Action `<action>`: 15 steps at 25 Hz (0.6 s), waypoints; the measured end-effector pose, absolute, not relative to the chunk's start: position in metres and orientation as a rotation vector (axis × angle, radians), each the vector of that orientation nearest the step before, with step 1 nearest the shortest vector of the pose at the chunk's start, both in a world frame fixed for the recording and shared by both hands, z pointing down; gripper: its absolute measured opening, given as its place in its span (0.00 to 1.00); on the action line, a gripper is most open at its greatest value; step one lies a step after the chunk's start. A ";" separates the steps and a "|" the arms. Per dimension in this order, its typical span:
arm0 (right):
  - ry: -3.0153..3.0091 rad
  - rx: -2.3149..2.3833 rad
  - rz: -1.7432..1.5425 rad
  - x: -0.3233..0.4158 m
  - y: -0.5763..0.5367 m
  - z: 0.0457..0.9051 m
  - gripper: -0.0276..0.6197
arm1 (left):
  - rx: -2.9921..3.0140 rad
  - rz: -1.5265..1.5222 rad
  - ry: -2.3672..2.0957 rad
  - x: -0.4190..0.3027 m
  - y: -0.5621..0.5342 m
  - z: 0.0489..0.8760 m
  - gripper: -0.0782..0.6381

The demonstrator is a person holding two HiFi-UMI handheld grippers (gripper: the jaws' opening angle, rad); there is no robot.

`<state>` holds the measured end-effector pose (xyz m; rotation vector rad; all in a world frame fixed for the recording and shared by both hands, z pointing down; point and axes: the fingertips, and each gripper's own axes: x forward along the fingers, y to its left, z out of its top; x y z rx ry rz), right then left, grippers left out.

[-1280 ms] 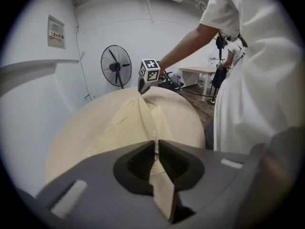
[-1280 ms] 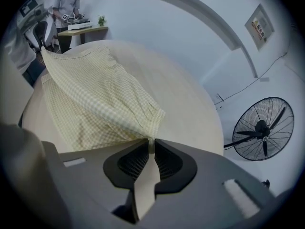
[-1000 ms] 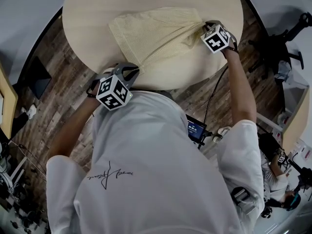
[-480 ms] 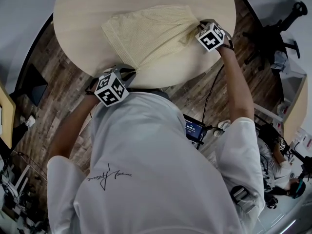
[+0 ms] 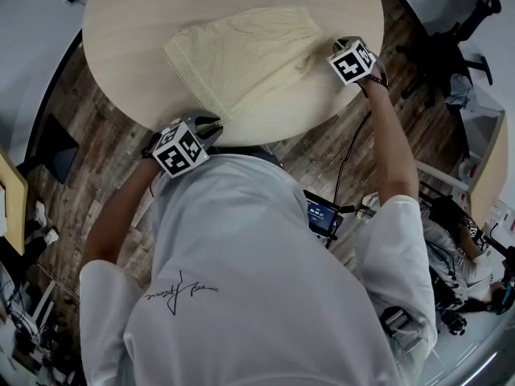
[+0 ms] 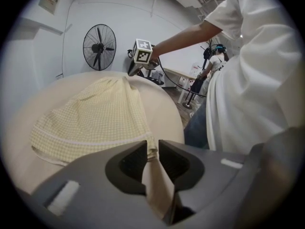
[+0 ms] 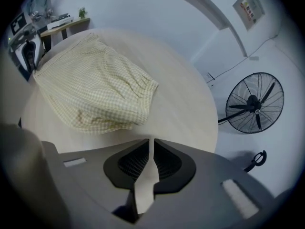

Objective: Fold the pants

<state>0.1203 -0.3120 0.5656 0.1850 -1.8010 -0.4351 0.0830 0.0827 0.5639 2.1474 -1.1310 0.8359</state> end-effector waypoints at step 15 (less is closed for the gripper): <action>-2.002 0.258 -0.314 0.099 -0.279 0.530 0.04 | 2.089 0.770 -1.393 0.030 0.061 0.535 0.22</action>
